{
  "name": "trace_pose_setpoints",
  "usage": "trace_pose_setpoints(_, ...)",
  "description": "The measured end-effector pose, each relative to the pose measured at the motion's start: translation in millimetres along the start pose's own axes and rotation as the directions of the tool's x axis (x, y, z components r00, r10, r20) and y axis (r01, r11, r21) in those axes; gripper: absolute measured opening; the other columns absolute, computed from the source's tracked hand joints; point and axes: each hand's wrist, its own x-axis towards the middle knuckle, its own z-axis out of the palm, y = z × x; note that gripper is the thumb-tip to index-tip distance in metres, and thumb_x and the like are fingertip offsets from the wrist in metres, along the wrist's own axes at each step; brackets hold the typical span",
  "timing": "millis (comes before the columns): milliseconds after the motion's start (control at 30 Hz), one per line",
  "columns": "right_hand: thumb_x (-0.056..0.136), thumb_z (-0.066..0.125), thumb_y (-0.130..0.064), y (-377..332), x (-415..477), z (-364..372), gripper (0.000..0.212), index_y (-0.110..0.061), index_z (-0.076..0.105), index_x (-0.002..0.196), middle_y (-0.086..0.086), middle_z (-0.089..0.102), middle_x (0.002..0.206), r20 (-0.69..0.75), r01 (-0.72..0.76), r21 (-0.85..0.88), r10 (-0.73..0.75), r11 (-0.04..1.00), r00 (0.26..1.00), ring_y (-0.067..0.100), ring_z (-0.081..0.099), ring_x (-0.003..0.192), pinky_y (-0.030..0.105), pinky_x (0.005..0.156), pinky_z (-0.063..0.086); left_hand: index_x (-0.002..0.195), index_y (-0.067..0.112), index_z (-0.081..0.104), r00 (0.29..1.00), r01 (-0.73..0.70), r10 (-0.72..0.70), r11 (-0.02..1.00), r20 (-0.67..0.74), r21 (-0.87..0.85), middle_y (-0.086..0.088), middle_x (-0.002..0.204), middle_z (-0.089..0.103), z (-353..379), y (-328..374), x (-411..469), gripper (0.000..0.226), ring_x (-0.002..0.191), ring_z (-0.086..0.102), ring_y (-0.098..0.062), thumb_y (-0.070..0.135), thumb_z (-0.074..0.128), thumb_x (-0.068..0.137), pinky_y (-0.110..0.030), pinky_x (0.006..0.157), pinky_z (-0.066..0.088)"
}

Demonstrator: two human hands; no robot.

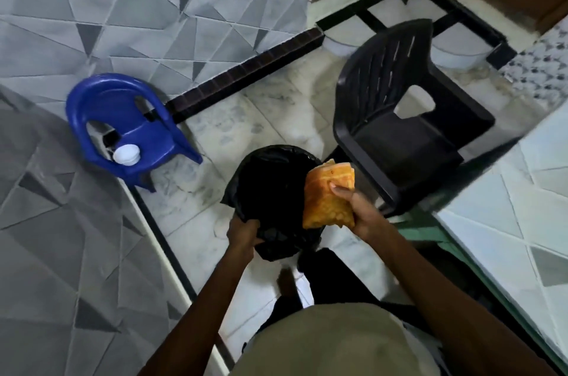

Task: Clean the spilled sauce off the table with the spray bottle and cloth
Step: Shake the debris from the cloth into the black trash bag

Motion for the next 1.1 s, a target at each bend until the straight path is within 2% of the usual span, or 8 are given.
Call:
trace_pose_setpoints(100, 0.086, 0.076, -0.019, -26.9, 46.4, 33.8, 0.046, -0.007, 0.062, 0.128, 0.015, 0.075, 0.110, -0.007, -0.017, -0.039, 0.017, 0.999, 1.000, 0.032, 0.073, 0.097, 0.040, 0.073, 0.060, 0.146, 0.017, 0.042, 0.999, 0.005, -0.009, 0.997, -0.051, -0.071, -0.012, 0.132, 0.054, -4.2, 36.5, 36.5, 0.059, 0.100, 0.058, -0.030, 0.002, 0.061, 0.092, -0.038, 0.068, 0.058)
trace_pose_setpoints(167, 0.085, 0.076, -0.019, -46.2, 74.1, 53.1, 0.048, -0.008, 0.060, 0.129, 0.016, 0.074, 0.111, -0.002, -0.031, -0.060, 0.031, 0.998, 1.000, 0.032, 0.072, 0.099, 0.040, 0.073, 0.060, 0.146, 0.018, 0.042, 0.996, 0.001, -0.009, 0.995, -0.085, -0.103, -0.012, 0.133, 0.053, -6.5, 56.1, 59.1, 0.060, 0.103, 0.058, -0.031, 0.004, 0.062, 0.092, -0.041, 0.074, 0.058)
trace_pose_setpoints(400, 0.083, 0.078, -0.020, -132.0, 186.8, 139.4, 0.053, -0.006, 0.059, 0.130, 0.018, 0.073, 0.115, 0.060, -0.119, -0.122, 0.127, 0.985, 0.990, 0.037, 0.069, 0.107, 0.054, 0.097, 0.054, 0.146, 0.022, 0.043, 0.982, 0.008, -0.050, 0.975, -0.182, -0.224, -0.016, 0.135, 0.055, -12.9, 146.4, 150.7, 0.064, 0.110, 0.062, -0.040, 0.002, 0.061, 0.088, -0.042, 0.066, 0.062)
trace_pose_setpoints(567, 0.086, 0.075, -0.017, -194.2, 257.0, 210.9, 0.041, -0.008, 0.060, 0.124, 0.019, 0.072, 0.115, 0.121, -0.149, -0.186, 0.173, 0.971, 0.977, 0.036, 0.069, 0.104, 0.042, 0.077, 0.058, 0.143, 0.019, 0.045, 0.974, -0.009, -0.054, 0.961, -0.220, -0.278, -0.016, 0.130, 0.057, -11.3, 213.4, 218.2, 0.058, 0.106, 0.064, -0.038, 0.000, 0.058, 0.090, -0.033, 0.057, 0.058)
trace_pose_setpoints(700, 0.086, 0.074, -0.019, -219.9, 326.9, 260.6, 0.043, -0.007, 0.060, 0.125, 0.019, 0.071, 0.117, 0.113, -0.156, -0.206, 0.182, 0.966, 0.977, 0.036, 0.069, 0.106, 0.040, 0.075, 0.059, 0.143, 0.019, 0.045, 0.965, -0.004, -0.070, 0.960, -0.254, -0.280, -0.015, 0.129, 0.057, -12.2, 254.9, 292.1, 0.058, 0.106, 0.064, -0.038, 0.000, 0.059, 0.090, -0.033, 0.056, 0.059)
trace_pose_setpoints(867, 0.076, 0.077, -0.021, -215.3, 443.8, 313.0, 0.056, -0.005, 0.060, 0.127, 0.020, 0.071, 0.118, 0.083, -0.142, -0.235, 0.166, 0.961, 0.983, 0.038, 0.068, 0.107, 0.042, 0.079, 0.059, 0.142, 0.020, 0.045, 0.959, 0.047, -0.123, 0.958, -0.257, -0.283, -0.015, 0.125, 0.060, -23.6, 270.4, 425.6, 0.056, 0.101, 0.066, -0.036, 0.003, 0.059, 0.090, -0.033, 0.057, 0.059)
trace_pose_setpoints(1000, 0.084, 0.071, -0.015, -187.1, 548.7, 344.3, 0.050, -0.007, 0.056, 0.131, 0.019, 0.070, 0.119, 0.029, -0.167, -0.207, 0.177, 0.964, 0.984, 0.035, 0.069, 0.104, 0.040, 0.073, 0.061, 0.144, 0.023, 0.044, 0.948, 0.106, -0.191, 0.943, -0.254, -0.315, -0.015, 0.128, 0.057, -35.0, 252.0, 541.2, 0.061, 0.105, 0.064, -0.040, 0.004, 0.059, 0.088, -0.039, 0.063, 0.060)
trace_pose_setpoints(1100, 0.079, 0.071, -0.018, -145.8, 639.4, 367.8, 0.060, -0.003, 0.055, 0.135, 0.021, 0.068, 0.122, -0.016, -0.202, -0.189, 0.203, 0.961, 0.979, 0.037, 0.068, 0.108, 0.045, 0.080, 0.061, 0.144, 0.023, 0.044, 0.926, 0.167, -0.272, 0.918, -0.263, -0.361, -0.016, 0.132, 0.056, -47.9, 226.9, 636.6, 0.064, 0.107, 0.063, -0.041, 0.002, 0.061, 0.087, -0.047, 0.072, 0.061)
